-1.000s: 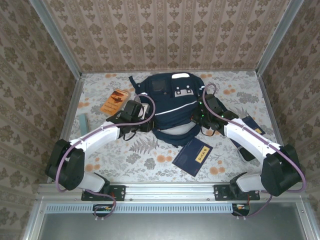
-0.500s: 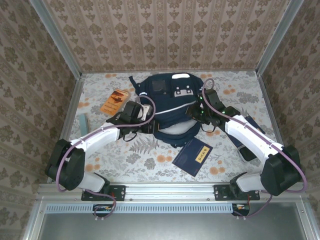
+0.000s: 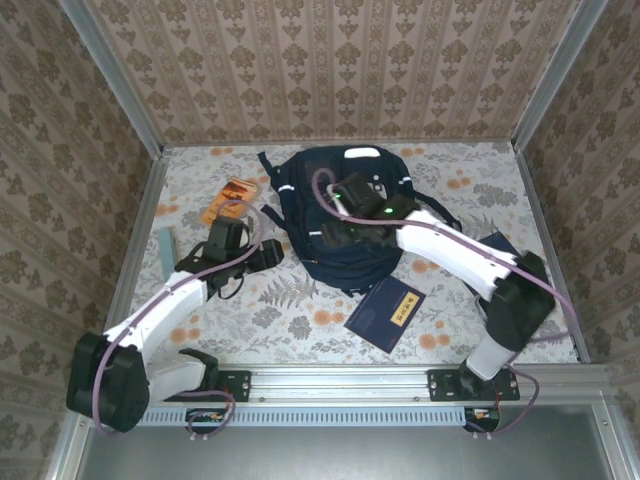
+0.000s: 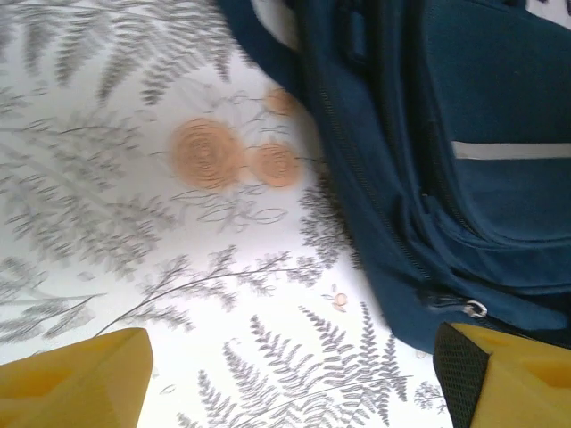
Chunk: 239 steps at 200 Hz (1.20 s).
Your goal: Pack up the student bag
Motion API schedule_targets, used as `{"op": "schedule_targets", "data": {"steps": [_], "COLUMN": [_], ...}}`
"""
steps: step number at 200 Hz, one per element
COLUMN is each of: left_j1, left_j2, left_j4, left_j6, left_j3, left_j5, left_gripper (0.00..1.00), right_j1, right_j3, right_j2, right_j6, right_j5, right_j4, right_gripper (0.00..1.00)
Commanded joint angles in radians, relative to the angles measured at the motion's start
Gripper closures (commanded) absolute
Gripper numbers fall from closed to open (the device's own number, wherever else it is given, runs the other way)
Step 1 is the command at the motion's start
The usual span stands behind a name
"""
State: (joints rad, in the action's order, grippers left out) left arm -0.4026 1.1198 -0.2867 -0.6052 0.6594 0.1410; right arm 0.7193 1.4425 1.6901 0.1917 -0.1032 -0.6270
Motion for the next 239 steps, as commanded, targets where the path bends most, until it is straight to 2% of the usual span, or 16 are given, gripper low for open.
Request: {"op": "schedule_targets", "data": {"steps": [1, 37, 51, 69, 100, 117, 139, 165, 175, 194, 212, 239], "left_j1": [0.03, 0.05, 0.053, 0.057, 0.058, 0.06, 0.059, 0.059, 0.059, 0.059, 0.059, 0.058], "left_j2": [-0.064, -0.155, -0.19, -0.214, -0.19, -0.166, -0.147, -0.134, -0.127, -0.118, -0.104, -0.067], "left_j4": [-0.077, -0.108, -0.1, -0.102, -0.115, -0.114, -0.103, -0.086, -0.08, -0.065, -0.04, 0.027], "left_j6": [-0.055, -0.028, -0.015, -0.013, -0.018, -0.024, -0.026, -0.031, -0.033, -0.043, -0.057, -0.091], "left_j3": [-0.034, -0.076, -0.094, -0.106, -0.094, -0.089, -0.089, -0.09, -0.089, -0.09, -0.095, -0.1], "left_j5": [-0.008, -0.022, -0.018, -0.017, 0.001, 0.018, 0.03, 0.047, 0.059, 0.083, 0.12, 0.198], "left_gripper": [0.14, 0.0, 0.0, 0.0, 0.0, 0.0, 0.0, 0.0, 0.0, 0.0, 0.01, 0.08], "right_j1": [0.042, 0.065, 0.067, 0.067, 0.067, 0.068, 0.066, 0.066, 0.065, 0.063, 0.063, 0.061], "right_j3": [0.133, 0.289, 0.325, 0.36, 0.414, 0.421, 0.417, 0.414, 0.416, 0.423, 0.402, 0.342], "right_j2": [0.16, 0.344, 0.393, 0.447, 0.516, 0.533, 0.536, 0.539, 0.54, 0.524, 0.467, 0.357], "right_j6": [-0.191, -0.216, -0.223, -0.239, -0.254, -0.263, -0.273, -0.273, -0.271, -0.266, -0.259, -0.237], "right_j5": [-0.042, -0.082, -0.098, -0.113, -0.173, -0.17, -0.116, -0.148, -0.168, -0.174, -0.153, -0.101], "right_j4": [-0.083, -0.124, -0.128, -0.134, -0.158, -0.171, -0.193, -0.194, -0.193, -0.196, -0.162, -0.082], "right_gripper": [0.35, 0.38, 0.42, 0.43, 0.46, 0.45, 0.37, 0.38, 0.41, 0.64, 0.79, 0.89]}}
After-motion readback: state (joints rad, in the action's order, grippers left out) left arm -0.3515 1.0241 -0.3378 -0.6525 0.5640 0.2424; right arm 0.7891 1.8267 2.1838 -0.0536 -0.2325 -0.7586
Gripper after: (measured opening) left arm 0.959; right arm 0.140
